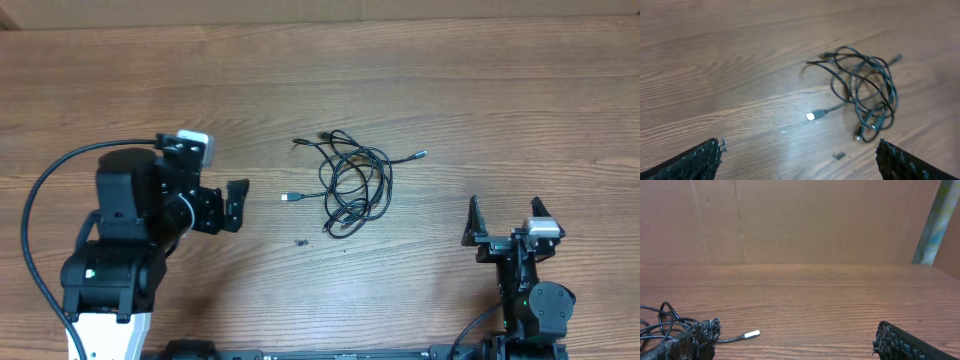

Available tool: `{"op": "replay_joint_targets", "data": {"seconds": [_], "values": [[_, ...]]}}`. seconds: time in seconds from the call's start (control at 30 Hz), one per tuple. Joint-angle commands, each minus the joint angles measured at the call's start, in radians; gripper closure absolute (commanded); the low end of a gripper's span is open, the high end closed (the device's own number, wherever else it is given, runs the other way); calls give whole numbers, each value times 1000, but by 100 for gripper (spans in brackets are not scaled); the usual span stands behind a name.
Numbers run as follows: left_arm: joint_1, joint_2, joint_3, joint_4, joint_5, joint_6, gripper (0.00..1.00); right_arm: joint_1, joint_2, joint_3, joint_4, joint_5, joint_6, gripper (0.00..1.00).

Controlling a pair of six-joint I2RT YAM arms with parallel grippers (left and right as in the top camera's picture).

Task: Untangle cables
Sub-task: 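Move the left gripper forward over the black cable tangle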

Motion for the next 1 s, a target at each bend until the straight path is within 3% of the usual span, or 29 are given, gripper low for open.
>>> {"op": "replay_joint_targets", "data": {"seconds": [0.0,0.5,0.97], "values": [[-53,22,27,-16,8,16,0,-2,1,-10,5,-8,-4,0],[-194,143,27,14,10,-23,0,-2,1,-10,5,-8,-4,0],[-361,300,27,168,12,-99,0,-2,1,-10,5,-8,-4,0]]}}
